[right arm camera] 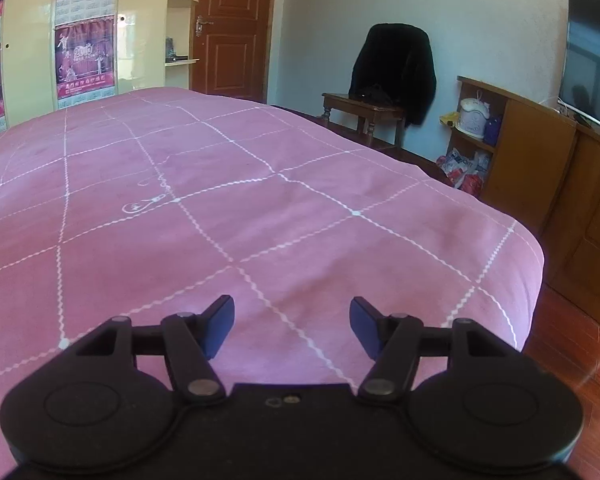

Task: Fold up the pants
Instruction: 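Grasp the waistband with the left tool and fold it over the legs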

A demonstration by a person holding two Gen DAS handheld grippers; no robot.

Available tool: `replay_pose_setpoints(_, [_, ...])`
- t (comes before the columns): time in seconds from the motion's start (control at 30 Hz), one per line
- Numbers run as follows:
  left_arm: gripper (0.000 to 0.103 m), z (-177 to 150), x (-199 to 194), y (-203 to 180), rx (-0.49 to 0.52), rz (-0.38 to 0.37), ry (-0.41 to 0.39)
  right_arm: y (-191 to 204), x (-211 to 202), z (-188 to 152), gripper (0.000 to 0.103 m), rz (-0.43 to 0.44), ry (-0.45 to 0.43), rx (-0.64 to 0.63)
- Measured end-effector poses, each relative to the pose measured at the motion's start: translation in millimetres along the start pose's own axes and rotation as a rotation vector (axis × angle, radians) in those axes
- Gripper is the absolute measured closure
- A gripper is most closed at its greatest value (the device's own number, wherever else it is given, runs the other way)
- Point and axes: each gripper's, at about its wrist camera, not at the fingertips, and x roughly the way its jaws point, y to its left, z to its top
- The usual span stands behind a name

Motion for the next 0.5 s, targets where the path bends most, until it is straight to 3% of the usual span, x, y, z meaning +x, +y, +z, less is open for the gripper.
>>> replay_pose_setpoints(0.2, [0.086,-14,19,-111,0.315,0.0,0.137,-9,2,0,0.037,0.034,0.006,0.04])
replay_pose_setpoints(0.33, [0.086,-24,26,-159,0.424,-0.017,0.219,-2,4,0,0.036,0.054,0.006,0.017])
replay_pose_setpoints(0.4, [0.083,-33,35,-176,0.464,-0.014,0.305,0,3,0,0.036,0.059,0.008,0.012])
replay_pose_setpoints(0.5, [0.067,-39,29,-194,0.474,-0.03,0.288,-4,4,1,0.036,0.06,0.004,0.036])
